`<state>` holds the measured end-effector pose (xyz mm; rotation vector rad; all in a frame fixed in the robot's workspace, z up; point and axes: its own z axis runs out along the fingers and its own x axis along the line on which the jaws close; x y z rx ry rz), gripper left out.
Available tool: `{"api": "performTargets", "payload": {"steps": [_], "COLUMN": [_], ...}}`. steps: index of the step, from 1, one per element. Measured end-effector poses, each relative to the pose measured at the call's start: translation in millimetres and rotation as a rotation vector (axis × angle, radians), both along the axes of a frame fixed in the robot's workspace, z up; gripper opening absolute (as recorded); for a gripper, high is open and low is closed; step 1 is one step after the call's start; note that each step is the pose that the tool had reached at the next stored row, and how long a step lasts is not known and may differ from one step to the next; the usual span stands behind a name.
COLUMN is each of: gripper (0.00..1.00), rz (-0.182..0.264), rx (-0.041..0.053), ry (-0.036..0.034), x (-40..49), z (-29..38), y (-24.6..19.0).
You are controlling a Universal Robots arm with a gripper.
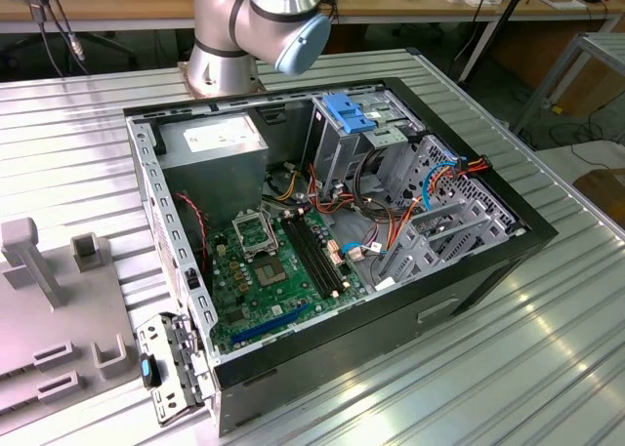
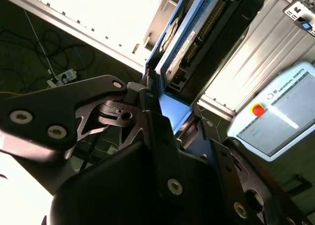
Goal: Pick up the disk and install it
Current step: 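Pick up the disk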
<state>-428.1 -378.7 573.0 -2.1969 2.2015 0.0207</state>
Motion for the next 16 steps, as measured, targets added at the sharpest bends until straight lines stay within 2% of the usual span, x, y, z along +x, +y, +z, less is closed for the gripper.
{"api": "performTargets", "payload": {"steps": [7,16], "gripper": [0.37,0.37], "rz": [0.0,0.0], "rx": [0.0035,0.0035], "ry": [0.0,0.0], "x": [11.7,17.1], "z": [-0.5,-0.8], "y": [0.0,0.0]}}
